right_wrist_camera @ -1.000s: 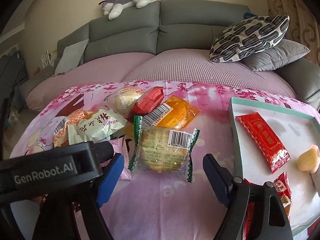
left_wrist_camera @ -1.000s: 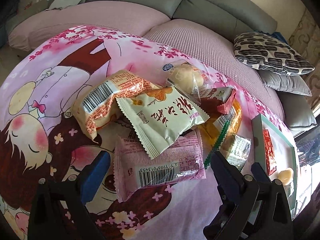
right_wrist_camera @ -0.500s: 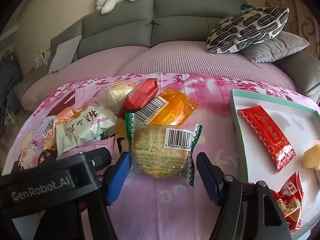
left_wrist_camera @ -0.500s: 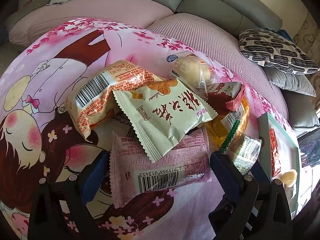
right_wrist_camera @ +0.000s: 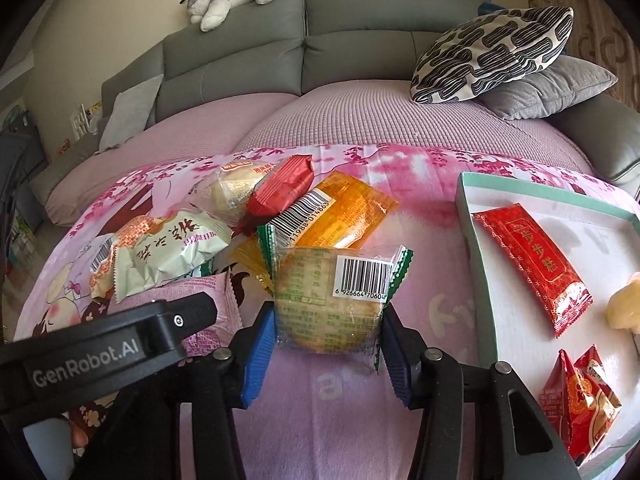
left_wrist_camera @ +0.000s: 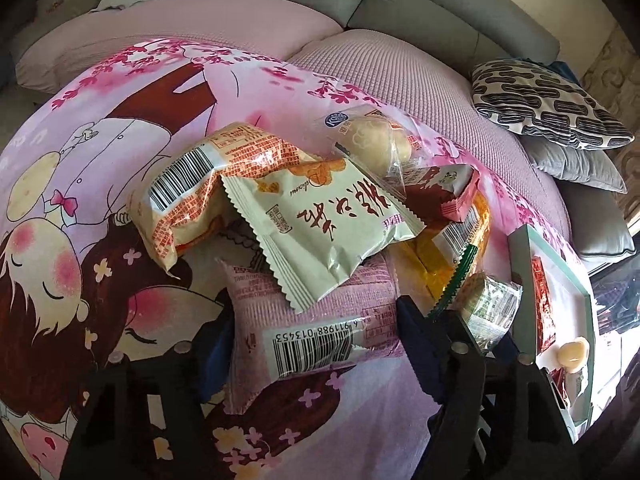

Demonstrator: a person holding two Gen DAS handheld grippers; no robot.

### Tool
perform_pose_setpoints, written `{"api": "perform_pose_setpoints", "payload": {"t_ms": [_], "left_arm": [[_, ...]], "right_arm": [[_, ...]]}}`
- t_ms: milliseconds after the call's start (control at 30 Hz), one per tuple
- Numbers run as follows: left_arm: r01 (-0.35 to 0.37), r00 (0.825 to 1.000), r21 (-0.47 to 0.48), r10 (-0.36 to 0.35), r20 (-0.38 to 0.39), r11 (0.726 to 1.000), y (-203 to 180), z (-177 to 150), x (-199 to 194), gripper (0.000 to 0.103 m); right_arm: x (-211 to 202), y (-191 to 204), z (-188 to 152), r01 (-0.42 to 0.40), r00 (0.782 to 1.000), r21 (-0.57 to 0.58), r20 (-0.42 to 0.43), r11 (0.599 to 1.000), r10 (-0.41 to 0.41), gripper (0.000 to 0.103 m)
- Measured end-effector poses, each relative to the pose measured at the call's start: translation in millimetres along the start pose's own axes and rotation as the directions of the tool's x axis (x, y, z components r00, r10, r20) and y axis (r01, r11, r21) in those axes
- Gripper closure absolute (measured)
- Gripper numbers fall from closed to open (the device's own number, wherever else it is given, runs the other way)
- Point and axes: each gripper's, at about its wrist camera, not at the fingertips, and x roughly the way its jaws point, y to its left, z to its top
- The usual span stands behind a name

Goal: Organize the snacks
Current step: 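Grasp the round biscuit with the right gripper while the left grasps the pink wafer bag, then carry both snacks over the tray and open both grippers to drop them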

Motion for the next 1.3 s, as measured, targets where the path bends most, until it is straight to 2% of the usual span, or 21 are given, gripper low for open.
{"api": "perform_pose_setpoints", "payload": {"t_ms": [300,633,933,1300], "left_arm": [[0.020,1.000,-0.017,-0.020,0.002,1.000,0,-3,-9,0.032],[0.038,0.998,0.000,-0.038,0.059,0.999,-11,-1,-41,0.032],[0.051,0.993,0.036,-0.055,0.102,0.998,-32,-1,-63,0.032],[0.087,0.990,0.093,-0.096,0.103,0.992,-71,-8,-71,0.032]], "right_arm": [[-11,-4,0,0.030,1.000,-0.009,0.002,1.000,-0.030,0.050],[-42,-12,6,0.019,0.998,-0.009,0.060,1.000,-0.019,0.050],[-67,-29,10,0.025,0.996,0.018,0.085,1.000,-0.026,0.050],[-84,-67,11,0.054,0.993,0.091,0.095,0.994,-0.062,0.050]]}}
